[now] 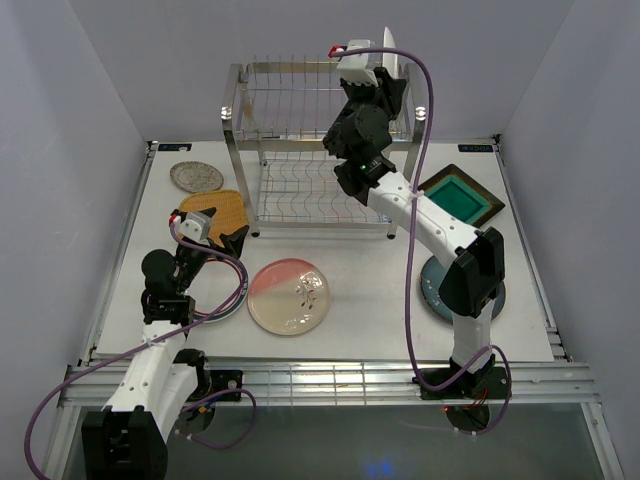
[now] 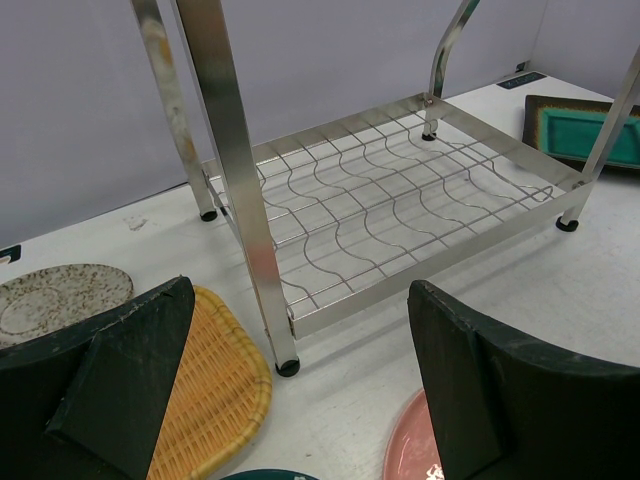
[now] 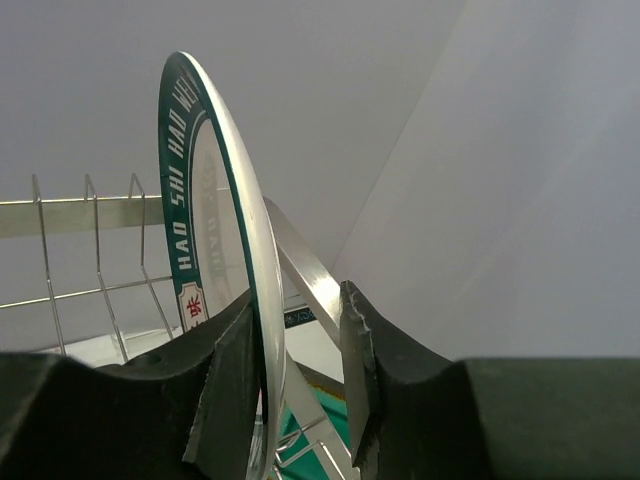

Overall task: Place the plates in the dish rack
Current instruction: Insert the plate into the dish rack.

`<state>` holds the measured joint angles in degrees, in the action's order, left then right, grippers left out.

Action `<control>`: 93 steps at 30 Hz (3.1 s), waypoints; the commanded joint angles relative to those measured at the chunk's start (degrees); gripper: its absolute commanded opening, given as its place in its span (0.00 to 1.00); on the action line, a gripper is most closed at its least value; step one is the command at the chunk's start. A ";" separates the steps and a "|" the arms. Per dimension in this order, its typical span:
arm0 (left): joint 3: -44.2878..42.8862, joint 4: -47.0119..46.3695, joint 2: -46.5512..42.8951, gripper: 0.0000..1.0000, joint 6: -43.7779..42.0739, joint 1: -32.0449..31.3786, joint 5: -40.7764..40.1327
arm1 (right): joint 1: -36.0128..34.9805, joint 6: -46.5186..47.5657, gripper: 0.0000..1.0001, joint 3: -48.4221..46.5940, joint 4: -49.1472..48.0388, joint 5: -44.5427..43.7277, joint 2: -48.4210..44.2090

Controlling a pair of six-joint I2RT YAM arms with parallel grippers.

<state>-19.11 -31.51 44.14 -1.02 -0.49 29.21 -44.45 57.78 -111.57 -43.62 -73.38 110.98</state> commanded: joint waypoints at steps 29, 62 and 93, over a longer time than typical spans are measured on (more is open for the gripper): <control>-1.01 0.83 -1.78 0.98 0.40 -0.12 0.93 | 0.32 -11.90 0.46 2.93 8.64 0.44 -7.27; -1.19 1.10 -1.95 0.98 0.23 -0.21 0.85 | 0.50 -16.84 0.15 -4.80 20.25 3.52 -5.69; -1.36 1.10 -1.78 0.98 0.58 -0.12 1.20 | 2.43 -33.33 0.08 -8.75 36.49 9.75 -10.96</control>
<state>-19.11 -30.76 43.00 -0.99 -0.49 29.45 -42.44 30.22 -116.60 -8.08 -66.37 104.16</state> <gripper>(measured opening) 0.979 0.142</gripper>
